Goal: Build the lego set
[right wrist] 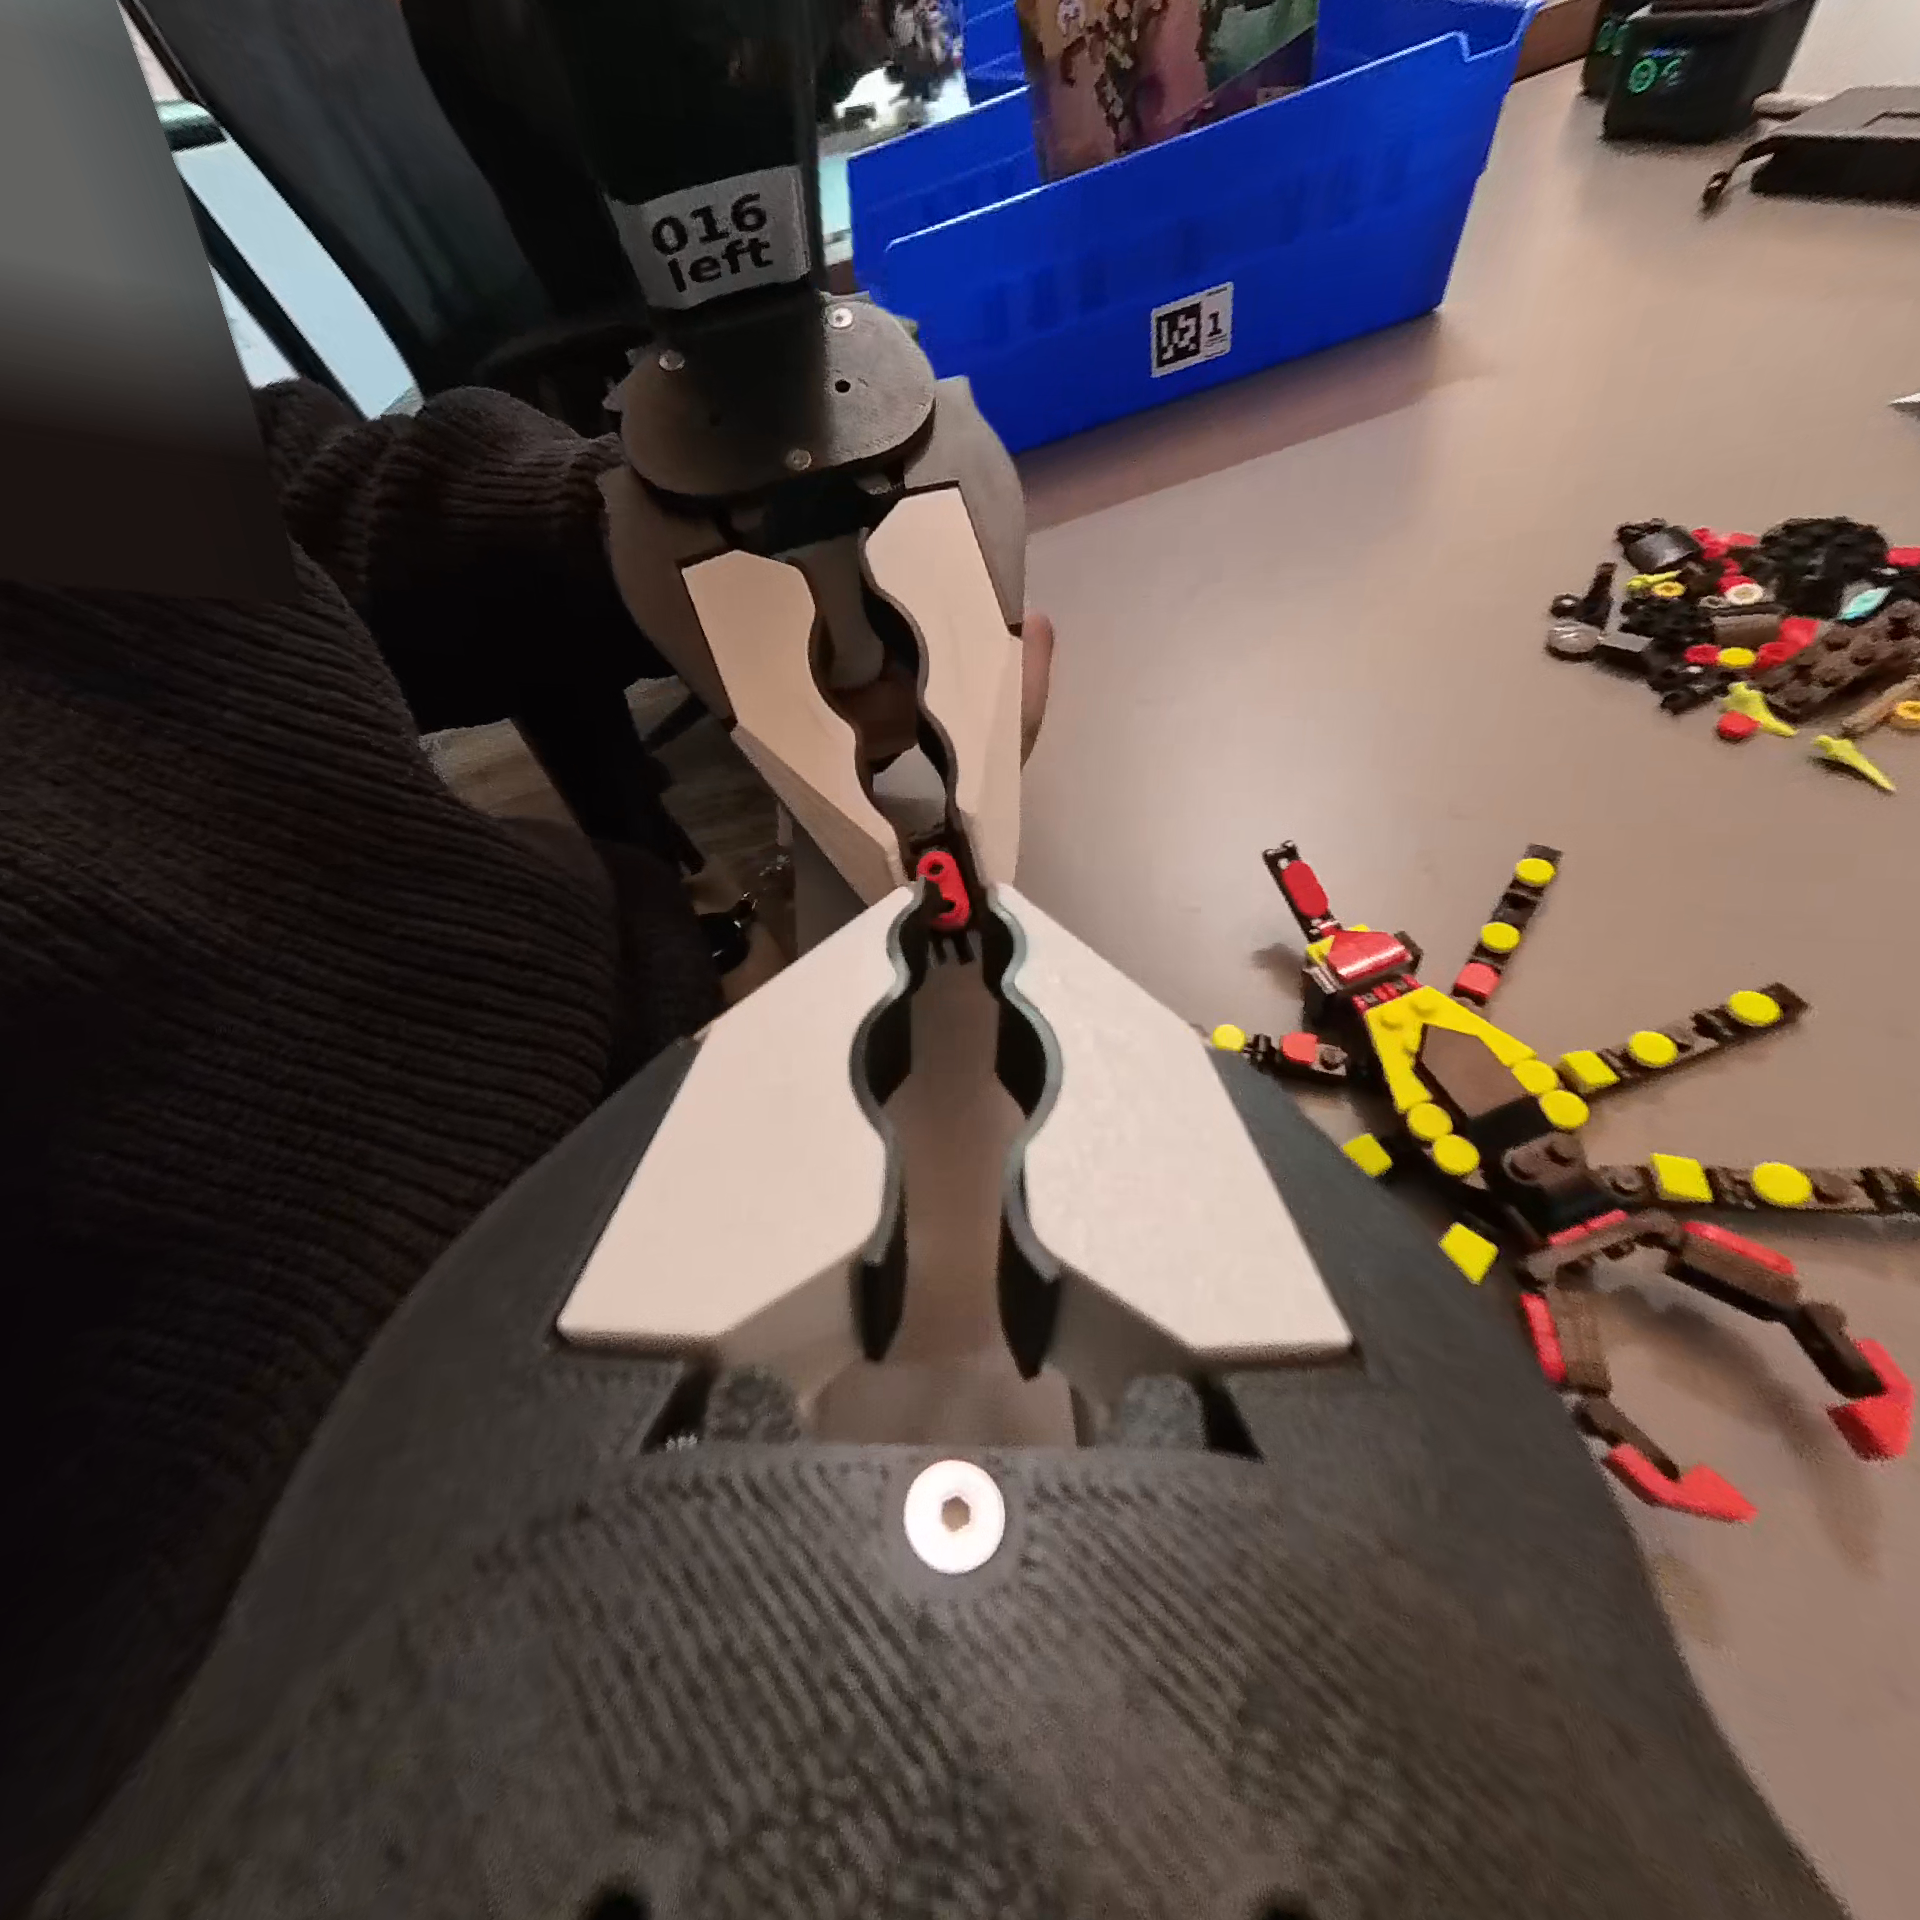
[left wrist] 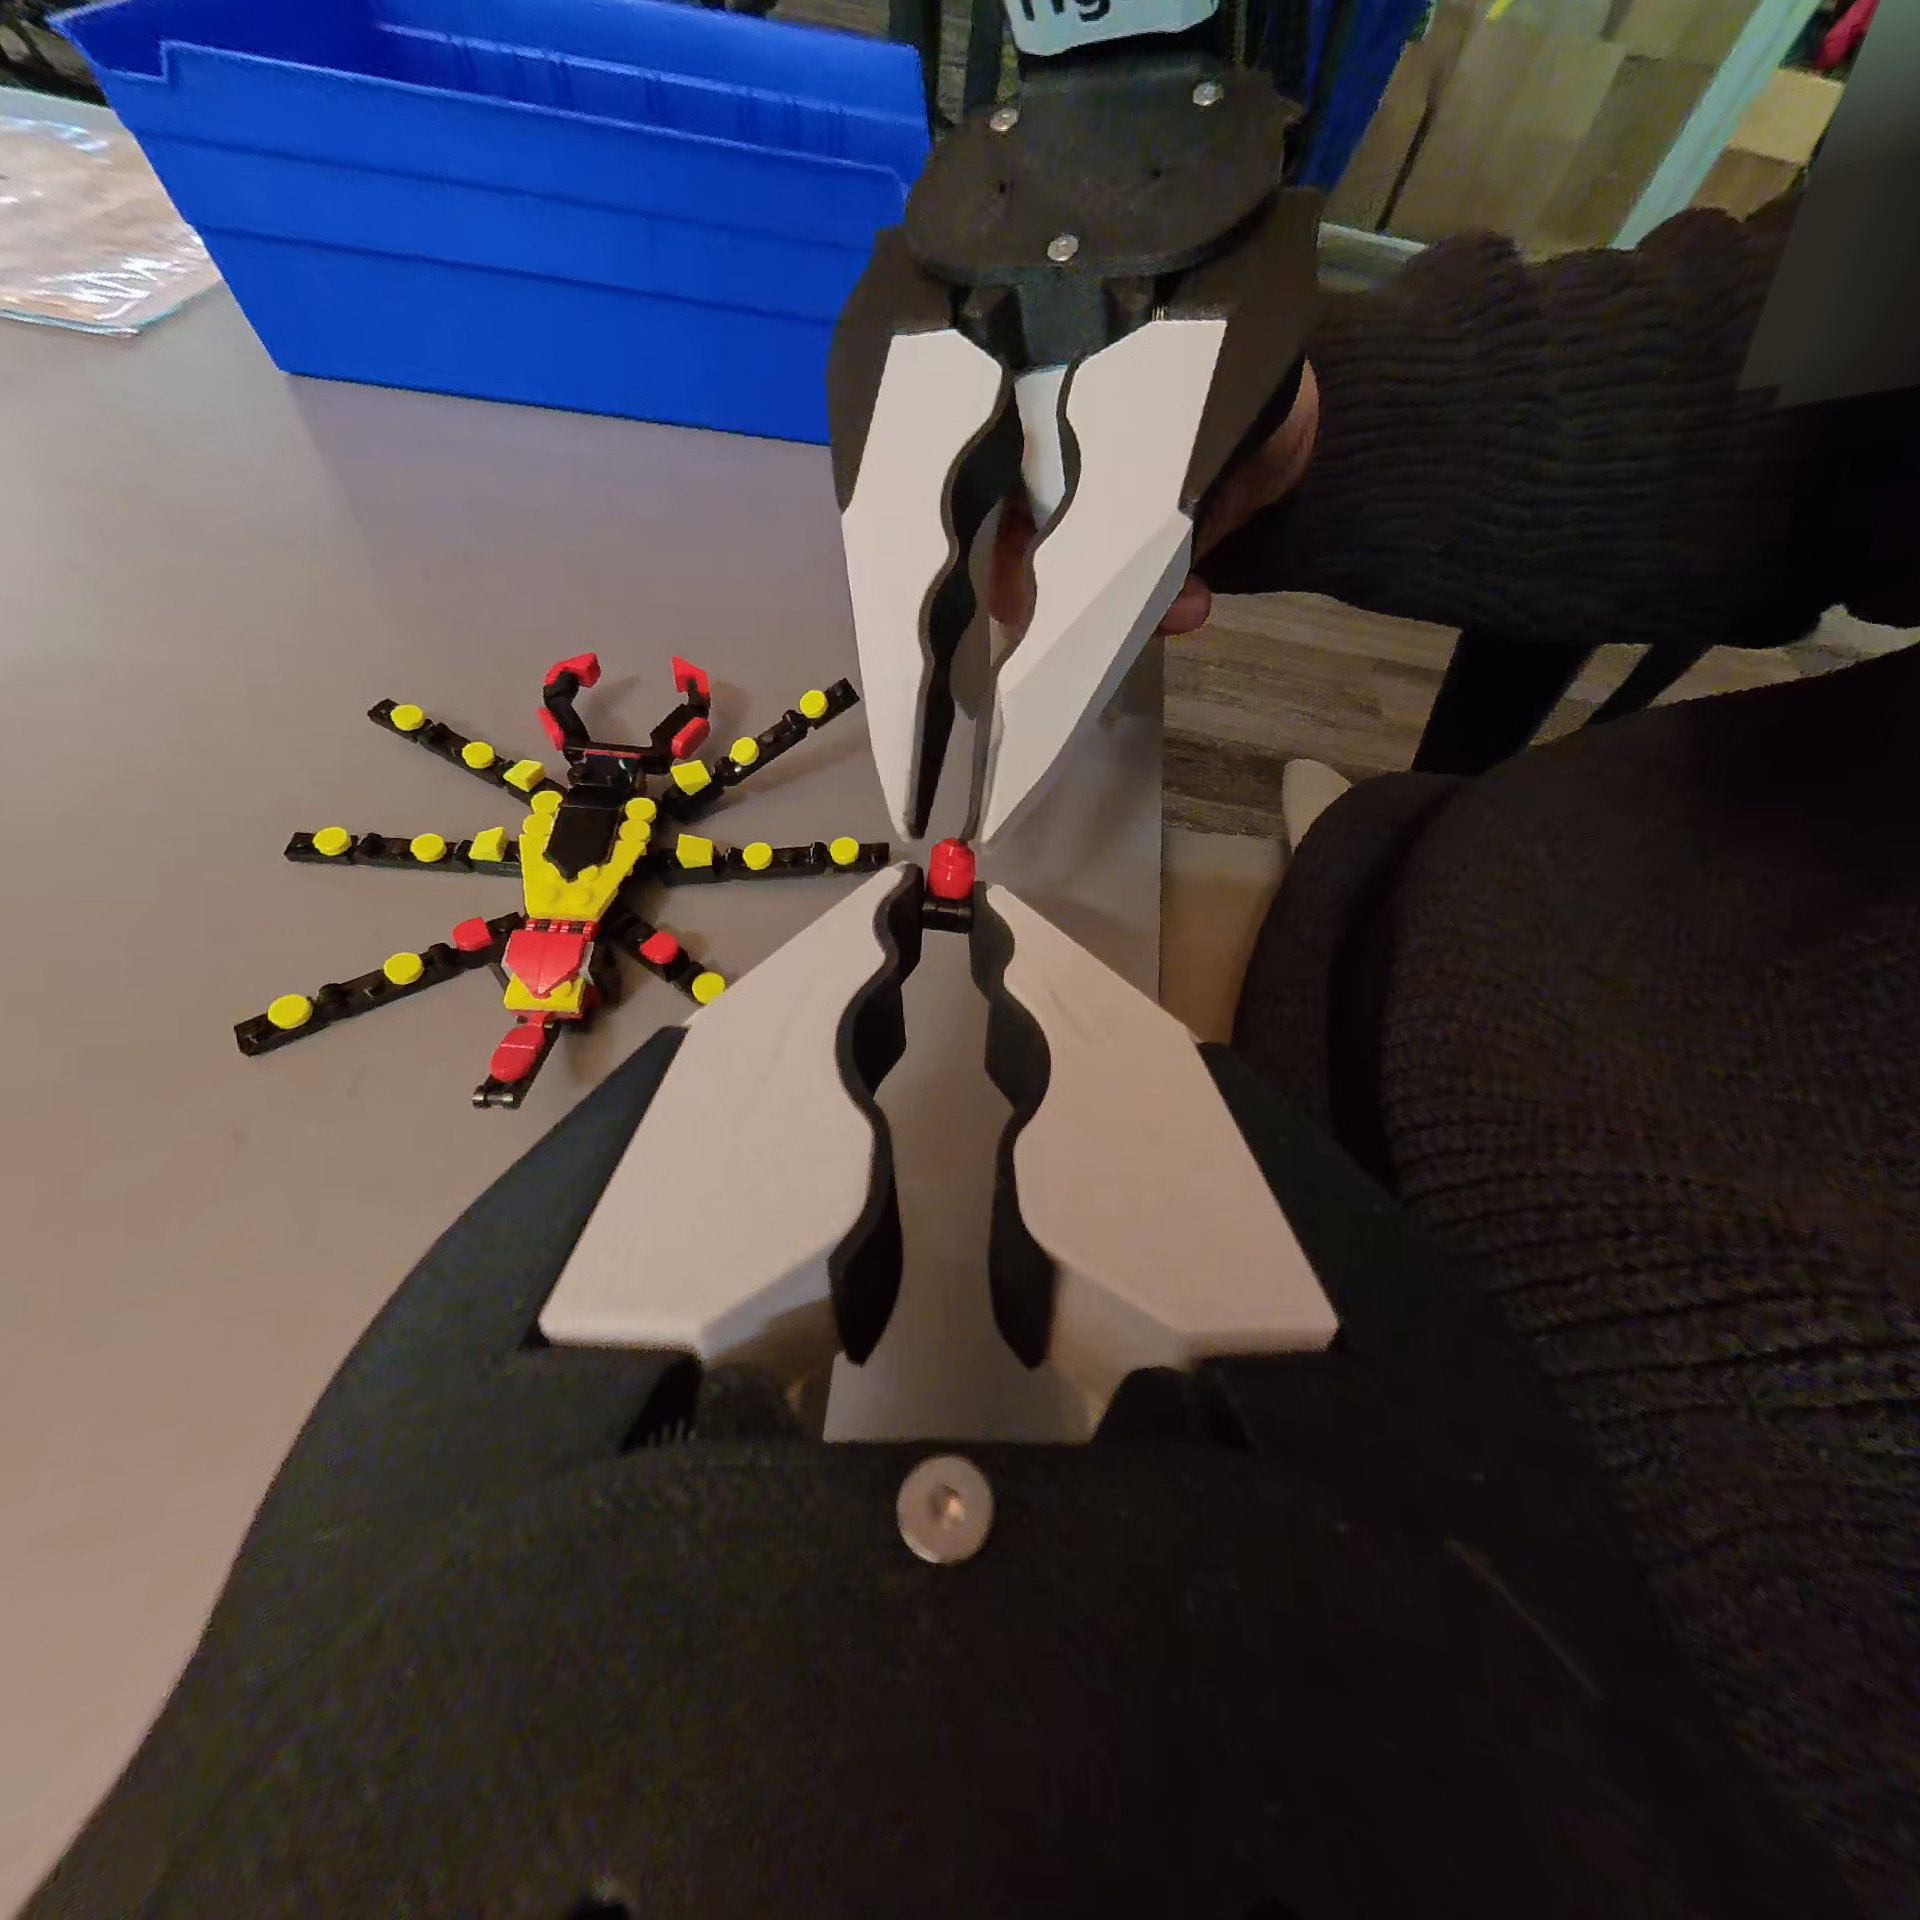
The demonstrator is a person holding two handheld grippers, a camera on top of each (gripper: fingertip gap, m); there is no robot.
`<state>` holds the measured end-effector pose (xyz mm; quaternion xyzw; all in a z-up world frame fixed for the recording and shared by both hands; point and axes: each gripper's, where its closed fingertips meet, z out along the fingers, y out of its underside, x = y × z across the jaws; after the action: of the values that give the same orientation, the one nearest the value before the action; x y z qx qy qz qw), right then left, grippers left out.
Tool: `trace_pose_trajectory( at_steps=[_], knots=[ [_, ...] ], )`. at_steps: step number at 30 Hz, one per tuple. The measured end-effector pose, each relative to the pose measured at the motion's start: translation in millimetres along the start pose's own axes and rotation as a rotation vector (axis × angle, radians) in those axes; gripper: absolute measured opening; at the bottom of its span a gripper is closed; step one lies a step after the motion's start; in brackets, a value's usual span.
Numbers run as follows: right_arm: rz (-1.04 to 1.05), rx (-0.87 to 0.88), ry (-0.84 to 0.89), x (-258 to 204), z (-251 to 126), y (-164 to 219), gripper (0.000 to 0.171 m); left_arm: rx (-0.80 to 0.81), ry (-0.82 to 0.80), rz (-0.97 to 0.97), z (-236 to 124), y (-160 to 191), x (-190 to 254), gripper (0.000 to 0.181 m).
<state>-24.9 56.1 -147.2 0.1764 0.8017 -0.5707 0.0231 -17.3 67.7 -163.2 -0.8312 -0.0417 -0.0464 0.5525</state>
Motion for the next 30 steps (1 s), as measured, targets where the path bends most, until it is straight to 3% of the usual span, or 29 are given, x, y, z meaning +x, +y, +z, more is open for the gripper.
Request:
trace_pose_trajectory(
  at_steps=[5,15,21,26,30],
  knots=[
    [-0.004,-0.020,-0.055,-6,5,1,0.017,-0.004,-0.032,0.002,-5,3,0,0.006],
    [-0.078,0.008,-0.011,-6,4,-10,0.007,0.085,0.022,-0.113,-12,-12,5,0.007],
    [0.010,0.091,0.001,1,-3,-23,0.007,0.084,-0.031,-0.103,-12,-13,0,0.030],
    [0.011,0.142,0.017,-1,-9,-33,0.007,0.165,0.036,-0.230,-16,-27,2,0.032],
    [0.189,0.247,-0.057,-6,-10,-47,0.007,0.265,0.029,-0.261,-26,-42,-4,0.023]
  ],
)
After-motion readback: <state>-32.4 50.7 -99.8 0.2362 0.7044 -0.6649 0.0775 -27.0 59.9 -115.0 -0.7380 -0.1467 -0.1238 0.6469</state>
